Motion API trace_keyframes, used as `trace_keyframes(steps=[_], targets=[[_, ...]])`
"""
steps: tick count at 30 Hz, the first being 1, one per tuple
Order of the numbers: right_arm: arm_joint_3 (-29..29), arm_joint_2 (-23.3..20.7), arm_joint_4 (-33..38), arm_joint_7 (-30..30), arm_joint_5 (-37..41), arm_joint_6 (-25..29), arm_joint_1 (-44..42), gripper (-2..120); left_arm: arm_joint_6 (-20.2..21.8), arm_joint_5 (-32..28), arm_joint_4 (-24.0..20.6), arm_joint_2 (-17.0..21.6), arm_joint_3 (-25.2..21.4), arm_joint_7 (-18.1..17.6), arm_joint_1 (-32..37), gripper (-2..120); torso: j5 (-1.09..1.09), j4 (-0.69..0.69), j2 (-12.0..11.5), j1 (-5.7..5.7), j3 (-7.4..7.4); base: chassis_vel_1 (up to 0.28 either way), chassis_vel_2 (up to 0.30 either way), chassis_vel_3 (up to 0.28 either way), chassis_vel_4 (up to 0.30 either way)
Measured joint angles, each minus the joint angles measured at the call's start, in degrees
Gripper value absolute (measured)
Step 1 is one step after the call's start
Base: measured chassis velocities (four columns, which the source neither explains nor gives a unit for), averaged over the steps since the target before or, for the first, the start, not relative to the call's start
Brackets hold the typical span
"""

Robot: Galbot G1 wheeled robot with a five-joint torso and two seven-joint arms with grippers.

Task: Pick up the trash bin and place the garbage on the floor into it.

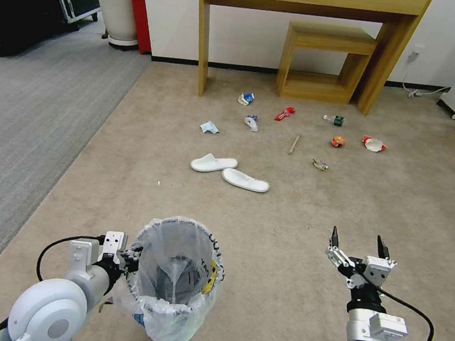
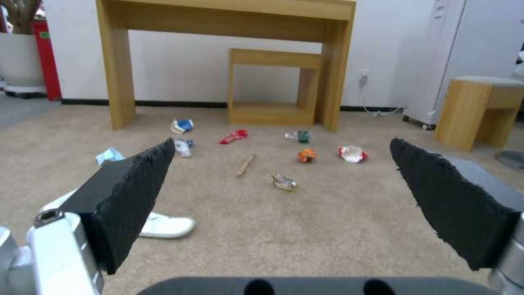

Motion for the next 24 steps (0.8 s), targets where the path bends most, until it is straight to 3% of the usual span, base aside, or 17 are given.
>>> trace_keyframes(steps=[16,24], targets=[[0.08,-0.40,-0.41,0.49,-0.79,-0.59,0.13,100,-0.02,0.08,0.33,-1.46,-0.14,-0.16,0.52,0,0.01,0.00,0.00,0.00,0.00,0.000,0.000,0.000,0.000],[0.03,-0.53,-0.59,0.45,-0.91,-0.55,0.51,100,-0.04,0.10,0.53,-1.82,-0.18,-0.36,0.64,0,-0.01,0.00,0.00,0.00,0.00,0.119,0.124,-0.126,-0.126]])
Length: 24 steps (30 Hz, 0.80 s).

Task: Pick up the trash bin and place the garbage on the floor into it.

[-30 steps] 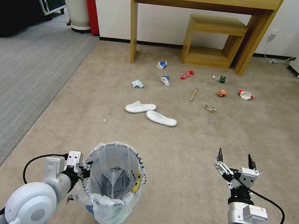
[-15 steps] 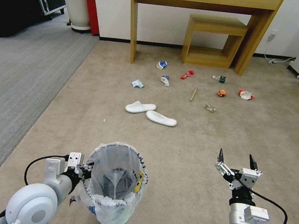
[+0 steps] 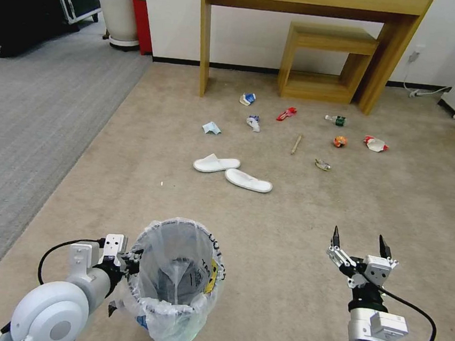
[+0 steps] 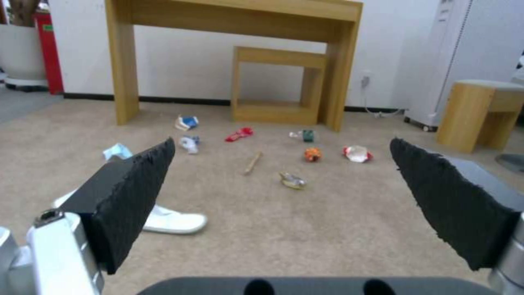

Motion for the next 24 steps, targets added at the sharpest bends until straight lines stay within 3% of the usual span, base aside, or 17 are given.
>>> trace_keyframes(steps=[17,24], targets=[[-0.38,-0.26,-1.60,-0.51,0.05,0.66,1.13,100,-0.19,0.19,1.01,-0.80,-0.03,-0.18,0.08,0,0.00,0.00,0.00,0.01,0.00,0.215,0.216,-0.217,-0.211],[-0.38,-0.73,-2.17,-1.05,0.41,1.14,1.58,100,-0.25,0.32,1.61,-1.31,0.11,-0.19,-0.14,0,0.00,0.01,0.00,0.00,0.00,0.148,0.160,-0.132,-0.137]])
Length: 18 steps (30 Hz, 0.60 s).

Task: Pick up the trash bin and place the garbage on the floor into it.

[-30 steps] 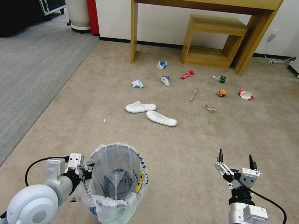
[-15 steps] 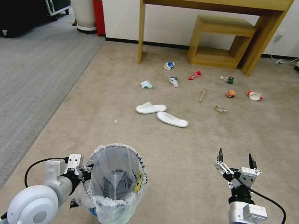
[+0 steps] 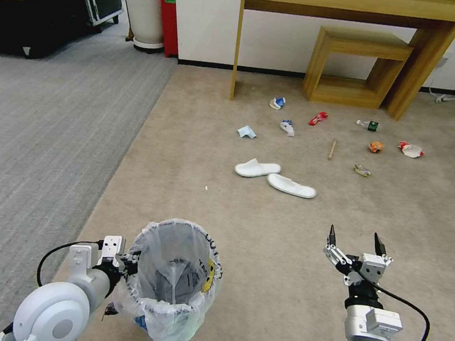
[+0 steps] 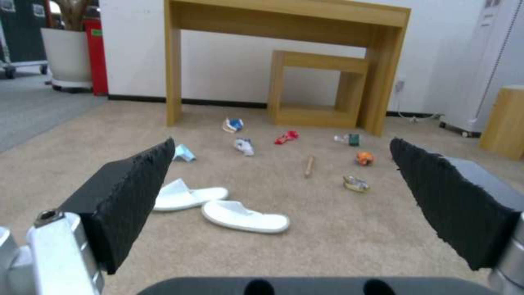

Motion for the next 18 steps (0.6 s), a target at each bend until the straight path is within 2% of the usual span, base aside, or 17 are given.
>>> trace_keyframes(steps=[18], targets=[[0.31,-0.93,-0.17,-1.73,0.73,-0.24,0.22,100,-0.21,0.20,0.59,-1.14,0.08,-0.04,-0.13,0,0.01,-0.01,0.01,0.00,0.00,0.002,0.005,-0.005,-0.003]])
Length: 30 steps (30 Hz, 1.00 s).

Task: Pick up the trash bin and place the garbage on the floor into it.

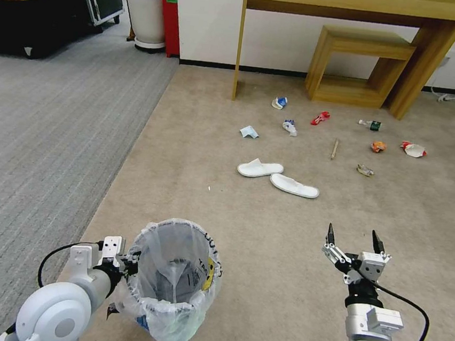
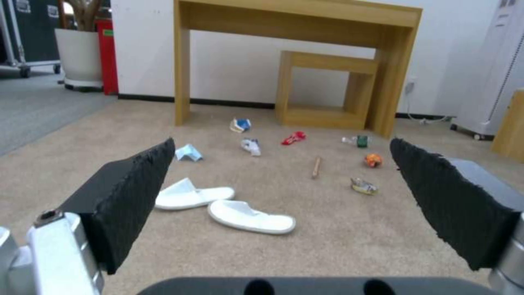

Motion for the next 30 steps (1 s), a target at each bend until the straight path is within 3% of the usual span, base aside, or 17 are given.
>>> trace_keyframes(steps=[14,30], targets=[[-0.14,-0.01,-0.15,-0.03,-0.07,-0.69,0.38,100,-0.29,0.31,0.25,-0.37,0.10,0.03,-0.04,0,-0.01,0.00,0.00,-0.01,0.00,-0.063,0.058,0.056,-0.057],[-0.31,-0.04,0.07,0.64,-0.06,-0.84,0.76,100,-0.68,1.08,0.63,-0.79,0.41,0.11,0.36,0,-0.02,-0.02,-0.01,-0.01,0.01,-0.255,0.265,0.265,-0.266]])
